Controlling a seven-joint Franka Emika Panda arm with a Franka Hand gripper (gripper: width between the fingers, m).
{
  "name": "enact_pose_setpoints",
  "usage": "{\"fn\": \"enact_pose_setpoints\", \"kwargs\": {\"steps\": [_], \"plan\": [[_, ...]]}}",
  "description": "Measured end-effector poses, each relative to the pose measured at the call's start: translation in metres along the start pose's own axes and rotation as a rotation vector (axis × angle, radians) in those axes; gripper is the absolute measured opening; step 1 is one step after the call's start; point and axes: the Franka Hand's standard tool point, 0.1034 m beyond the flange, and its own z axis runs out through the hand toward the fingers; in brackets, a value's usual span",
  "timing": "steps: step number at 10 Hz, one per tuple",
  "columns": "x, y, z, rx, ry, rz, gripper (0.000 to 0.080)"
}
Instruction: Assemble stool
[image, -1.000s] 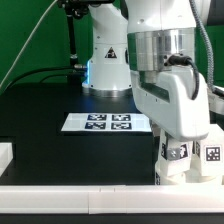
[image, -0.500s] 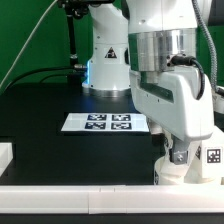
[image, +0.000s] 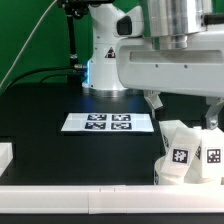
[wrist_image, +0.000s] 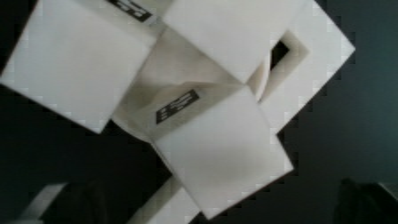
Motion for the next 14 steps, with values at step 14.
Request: {"fn": "enact_pose_setpoints", "kwargs": {"steps": [14], "plan": [[-0.013, 0.002, 0.005, -0.116, -0.09, -1.684, 0.0649]]}}
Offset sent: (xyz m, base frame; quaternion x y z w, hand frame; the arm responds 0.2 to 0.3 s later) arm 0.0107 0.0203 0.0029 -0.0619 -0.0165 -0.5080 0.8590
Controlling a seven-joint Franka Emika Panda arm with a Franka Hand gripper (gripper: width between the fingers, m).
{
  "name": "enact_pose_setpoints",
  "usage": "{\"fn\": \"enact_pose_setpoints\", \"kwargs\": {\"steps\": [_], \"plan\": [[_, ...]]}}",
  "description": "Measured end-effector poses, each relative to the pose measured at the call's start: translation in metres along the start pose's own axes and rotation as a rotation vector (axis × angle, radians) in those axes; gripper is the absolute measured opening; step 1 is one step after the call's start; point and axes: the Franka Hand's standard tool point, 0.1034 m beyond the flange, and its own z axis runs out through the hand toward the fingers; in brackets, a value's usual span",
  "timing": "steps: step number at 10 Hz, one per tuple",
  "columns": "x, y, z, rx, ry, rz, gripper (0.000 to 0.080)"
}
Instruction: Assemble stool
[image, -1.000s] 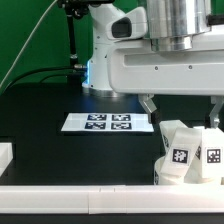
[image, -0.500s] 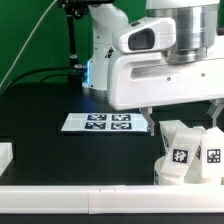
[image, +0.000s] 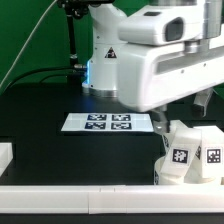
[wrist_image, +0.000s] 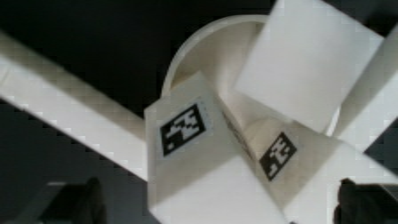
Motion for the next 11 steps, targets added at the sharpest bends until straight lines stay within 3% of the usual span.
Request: {"fn": "enact_pose_setpoints", "kwargs": {"steps": [4, 6, 9, 11], "plan": [[-0.005, 0.006, 0.001, -0.011, -0.013, -0.15, 0.0649], [-0.005, 0.017, 0.011, -0.019, -0.012, -0.139, 0.0649], [-0.003, 0.018, 0.021, -0.027, -0.007, -0.111, 0.0649], [-0.003, 0.018, 0.022, -0.026, -0.007, -0.089, 0.039]]}}
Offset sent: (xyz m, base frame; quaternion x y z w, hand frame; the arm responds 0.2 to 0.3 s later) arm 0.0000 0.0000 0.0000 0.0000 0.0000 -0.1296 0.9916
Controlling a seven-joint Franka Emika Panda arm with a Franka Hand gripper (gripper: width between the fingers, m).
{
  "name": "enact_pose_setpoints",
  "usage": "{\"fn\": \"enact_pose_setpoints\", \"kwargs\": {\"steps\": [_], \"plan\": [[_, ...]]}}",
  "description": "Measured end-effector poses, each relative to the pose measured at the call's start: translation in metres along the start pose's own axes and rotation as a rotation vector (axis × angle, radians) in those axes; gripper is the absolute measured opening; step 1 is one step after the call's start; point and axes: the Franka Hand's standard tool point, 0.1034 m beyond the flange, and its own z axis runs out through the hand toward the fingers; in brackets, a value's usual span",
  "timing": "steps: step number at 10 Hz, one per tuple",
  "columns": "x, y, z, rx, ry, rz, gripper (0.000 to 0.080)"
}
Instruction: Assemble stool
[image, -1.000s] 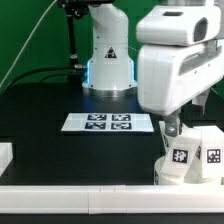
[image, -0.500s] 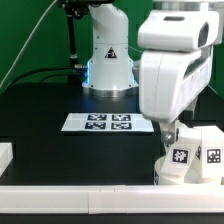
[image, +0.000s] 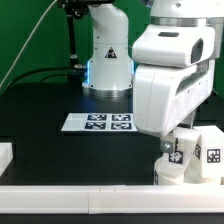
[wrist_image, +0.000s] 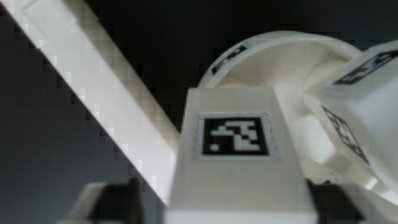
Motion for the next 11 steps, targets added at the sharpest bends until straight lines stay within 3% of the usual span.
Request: {"fn": "enact_pose_setpoints", "kwargs": {"steps": [1, 5, 6, 7, 11], "plan": [[0.0, 0.0, 0.0, 0.0, 0.0, 0.005, 0.0337], [0.0, 0.0, 0.0, 0.001, 0.0, 0.302, 0.0337], [0.0, 0.001, 0.002, -0.005, 0.005, 0.394, 0.0337], [0.006, 0.004, 0.002, -0.029, 0.033, 0.496, 0.0337], [0.018, 0.004, 0.003, -0.012, 0.059, 1.022, 0.0337]]}}
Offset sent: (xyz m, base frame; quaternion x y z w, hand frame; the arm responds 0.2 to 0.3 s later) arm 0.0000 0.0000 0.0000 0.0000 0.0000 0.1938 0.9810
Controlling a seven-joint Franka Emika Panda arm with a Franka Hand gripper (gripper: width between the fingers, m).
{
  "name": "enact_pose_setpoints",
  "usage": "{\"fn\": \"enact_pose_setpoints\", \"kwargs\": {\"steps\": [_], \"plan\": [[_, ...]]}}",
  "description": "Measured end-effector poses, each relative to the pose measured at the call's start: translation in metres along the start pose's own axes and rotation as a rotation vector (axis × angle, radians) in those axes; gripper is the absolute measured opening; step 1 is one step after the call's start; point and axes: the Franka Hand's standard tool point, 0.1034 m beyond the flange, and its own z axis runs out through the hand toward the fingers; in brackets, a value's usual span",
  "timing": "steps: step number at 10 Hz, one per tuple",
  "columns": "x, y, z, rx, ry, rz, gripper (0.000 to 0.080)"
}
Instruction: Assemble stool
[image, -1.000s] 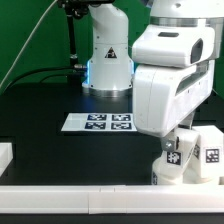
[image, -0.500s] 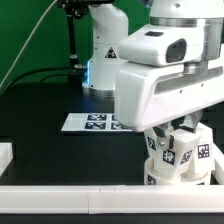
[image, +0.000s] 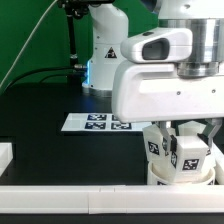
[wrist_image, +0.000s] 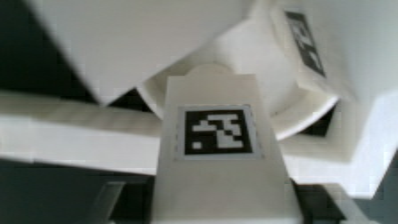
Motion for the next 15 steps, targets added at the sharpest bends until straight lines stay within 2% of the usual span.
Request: {"fn": "enact_pose_setpoints", "kwargs": {"steps": [1, 3, 5, 9, 12, 14, 15], "plan": [[0.002, -0.005, 0.0, 0.0, -0.006, 0.15, 0.0337], [0.004, -0.009, 0.001, 0.028, 0.003, 0.454, 0.0338], [0.002, -0.005, 0.001, 0.05, 0.009, 0.593, 0.0338], [0.001, -0.002, 0.001, 0.048, -0.006, 0.837, 0.0338], [-0.005, -0.008, 0.003, 0.052, -0.047, 1.278, 0.0338], [-0.007, -0.012, 0.004, 0.09, -0.079, 1.616, 0.0338], [-0.009, -0.013, 0.004, 0.1, -0.077, 1.734, 0.0338]]}}
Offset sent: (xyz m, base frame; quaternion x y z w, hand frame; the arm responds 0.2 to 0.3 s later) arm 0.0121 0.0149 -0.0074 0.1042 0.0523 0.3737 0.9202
